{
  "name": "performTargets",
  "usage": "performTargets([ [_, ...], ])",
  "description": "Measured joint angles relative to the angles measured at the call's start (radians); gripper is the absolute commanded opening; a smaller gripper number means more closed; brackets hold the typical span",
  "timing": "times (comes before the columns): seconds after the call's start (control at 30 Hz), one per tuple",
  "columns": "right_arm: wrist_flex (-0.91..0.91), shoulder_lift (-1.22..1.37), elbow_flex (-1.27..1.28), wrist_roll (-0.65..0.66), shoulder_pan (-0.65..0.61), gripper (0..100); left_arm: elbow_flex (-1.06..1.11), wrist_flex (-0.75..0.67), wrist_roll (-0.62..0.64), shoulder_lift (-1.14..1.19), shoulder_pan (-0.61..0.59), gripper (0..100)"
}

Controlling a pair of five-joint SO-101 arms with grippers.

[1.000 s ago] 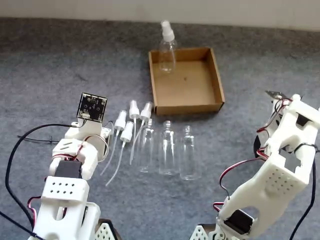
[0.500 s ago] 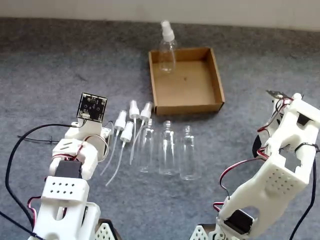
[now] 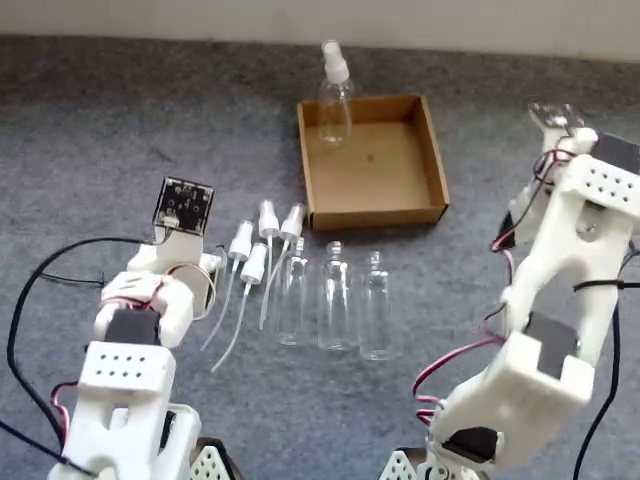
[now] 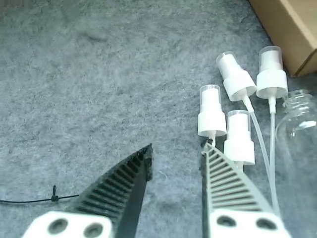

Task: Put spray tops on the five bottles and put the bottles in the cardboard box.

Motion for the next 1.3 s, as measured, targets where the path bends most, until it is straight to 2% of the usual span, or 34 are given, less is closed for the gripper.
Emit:
performTargets([
  [0.13, -0.006, -0.204, 0.1, -0.087, -0.124, 0.4, -0.155, 0.087, 0.0, 0.173, 0.0, 16],
  [0.33, -0.133, -0.535, 0.457, -0.181, -0.315, 0.4, -0.486, 0.18, 0.0, 0.572, -0.002, 16],
  [0.53, -0.226, -0.853, 0.827, -0.192, -0.405, 0.4, -0.783, 0.206, 0.0, 0.941, -0.002, 16],
  [0.7, -0.236, -0.996, 1.016, -0.192, -0.456, 0.4, -0.924, 0.206, 0.0, 1.16, 0.009, 16],
  [0.83, -0.236, -1.016, 1.028, -0.192, -0.471, 0.4, -0.97, 0.206, 0.0, 1.22, 0.043, 16],
  [1.3, -0.236, -1.017, 1.028, -0.192, -0.514, 0.4, -0.988, 0.273, 0.0, 1.174, 0.077, 16],
])
